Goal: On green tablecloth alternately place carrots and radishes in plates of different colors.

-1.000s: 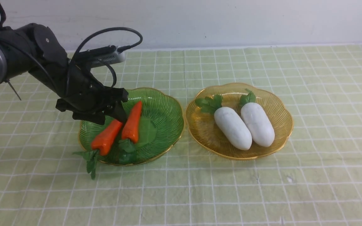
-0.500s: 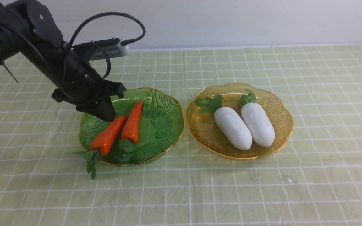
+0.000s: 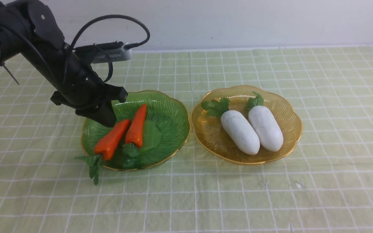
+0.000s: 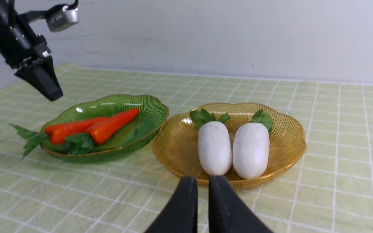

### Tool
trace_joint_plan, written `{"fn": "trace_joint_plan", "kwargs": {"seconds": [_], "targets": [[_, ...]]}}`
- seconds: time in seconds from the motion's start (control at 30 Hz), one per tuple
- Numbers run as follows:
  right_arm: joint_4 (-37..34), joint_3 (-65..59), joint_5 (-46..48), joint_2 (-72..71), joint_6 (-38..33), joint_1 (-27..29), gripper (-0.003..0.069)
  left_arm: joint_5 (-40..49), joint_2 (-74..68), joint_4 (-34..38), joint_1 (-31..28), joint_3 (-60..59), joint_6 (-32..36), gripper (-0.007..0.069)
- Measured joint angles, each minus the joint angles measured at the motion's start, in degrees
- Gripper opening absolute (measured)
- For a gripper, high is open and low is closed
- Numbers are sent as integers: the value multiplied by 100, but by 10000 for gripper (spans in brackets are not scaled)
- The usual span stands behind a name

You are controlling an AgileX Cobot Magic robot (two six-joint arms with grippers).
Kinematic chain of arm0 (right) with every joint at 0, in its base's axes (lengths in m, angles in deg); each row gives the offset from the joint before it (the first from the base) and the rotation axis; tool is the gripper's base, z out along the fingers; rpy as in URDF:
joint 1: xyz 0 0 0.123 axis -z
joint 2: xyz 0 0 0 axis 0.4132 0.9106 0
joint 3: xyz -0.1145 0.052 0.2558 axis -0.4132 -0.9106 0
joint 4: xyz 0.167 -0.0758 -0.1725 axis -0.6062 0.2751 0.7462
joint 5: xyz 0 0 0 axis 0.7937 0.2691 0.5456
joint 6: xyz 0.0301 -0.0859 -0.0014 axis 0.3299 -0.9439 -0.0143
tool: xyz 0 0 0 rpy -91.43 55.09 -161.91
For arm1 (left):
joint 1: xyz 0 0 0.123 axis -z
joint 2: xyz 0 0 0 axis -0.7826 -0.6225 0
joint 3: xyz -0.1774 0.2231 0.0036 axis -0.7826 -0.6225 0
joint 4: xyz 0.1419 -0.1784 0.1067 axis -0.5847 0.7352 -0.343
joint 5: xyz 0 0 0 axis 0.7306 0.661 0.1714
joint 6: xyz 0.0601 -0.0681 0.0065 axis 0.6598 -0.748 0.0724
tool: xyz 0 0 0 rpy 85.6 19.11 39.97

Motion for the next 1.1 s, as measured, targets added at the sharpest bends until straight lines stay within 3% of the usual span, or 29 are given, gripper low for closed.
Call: {"fn": "trace_joint_plan", "kwargs": {"seconds": [0.2, 0.43, 0.6, 0.77, 0.9, 1.1], "targets": [[126, -259, 175, -164, 0, 0, 43, 268, 48, -7, 0, 1007, -58, -8], [1073, -849, 45, -346, 0, 64, 43, 305, 341, 187, 0, 1614, -88, -8], [2303, -1134, -184, -358, 0, 222, 43, 370, 1154, 739, 45, 1641, -485, -8], [2537, -1172, -403, -358, 0, 571, 43, 439, 2372, 592, 73, 1661, -440, -8], [2550, -1173, -424, -360, 0, 646, 43, 449, 3219, 184, 73, 1326, -372, -8], [2555, -1178, -436, -365, 0, 646, 43, 472, 4265, 129, 73, -192, -335, -8]]}}
